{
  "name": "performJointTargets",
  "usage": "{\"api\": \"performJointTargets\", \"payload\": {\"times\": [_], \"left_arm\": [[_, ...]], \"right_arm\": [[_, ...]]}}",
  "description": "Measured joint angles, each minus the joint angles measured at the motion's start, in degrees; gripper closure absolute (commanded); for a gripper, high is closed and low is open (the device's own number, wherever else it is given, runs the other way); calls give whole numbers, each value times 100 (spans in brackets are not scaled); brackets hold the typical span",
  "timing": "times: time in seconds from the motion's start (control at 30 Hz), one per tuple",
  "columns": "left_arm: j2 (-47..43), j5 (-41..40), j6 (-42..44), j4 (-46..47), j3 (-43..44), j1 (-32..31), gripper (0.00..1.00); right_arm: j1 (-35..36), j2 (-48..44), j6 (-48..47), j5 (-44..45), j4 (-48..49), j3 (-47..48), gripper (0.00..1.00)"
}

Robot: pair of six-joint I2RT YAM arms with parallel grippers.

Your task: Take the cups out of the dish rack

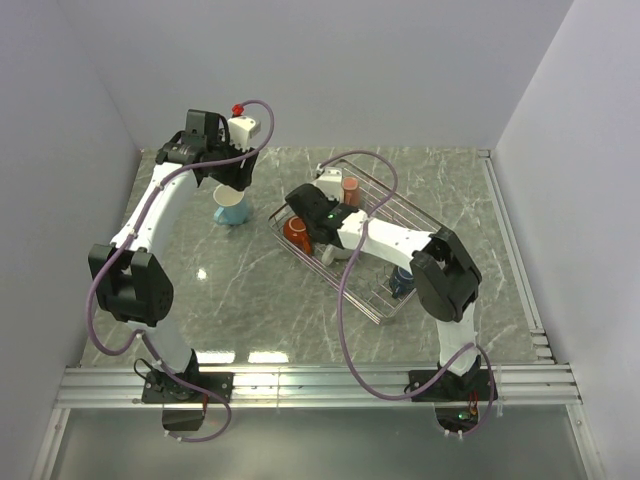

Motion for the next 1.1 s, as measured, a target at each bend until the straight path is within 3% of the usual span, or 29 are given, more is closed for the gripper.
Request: {"api": "performJointTargets", "payload": {"times": [0.07,0.5,0.87,1.1], "left_arm": [[-7,15,-2,-2,-2,0,34],[-37,162,-11,-28,46,0,34],[-39,350,-79,-66,116,0,35],[-138,1355,-203,-192,426,83,34]], "right_arm": [[-15,-28,0,-33,39,-35,100],[-129,-990,-2,-376,988,-1161,100],[-317,-1650,22,-463,1488,-1366,100],[-385,-2653,28,-758,1915,-1895,100]]}}
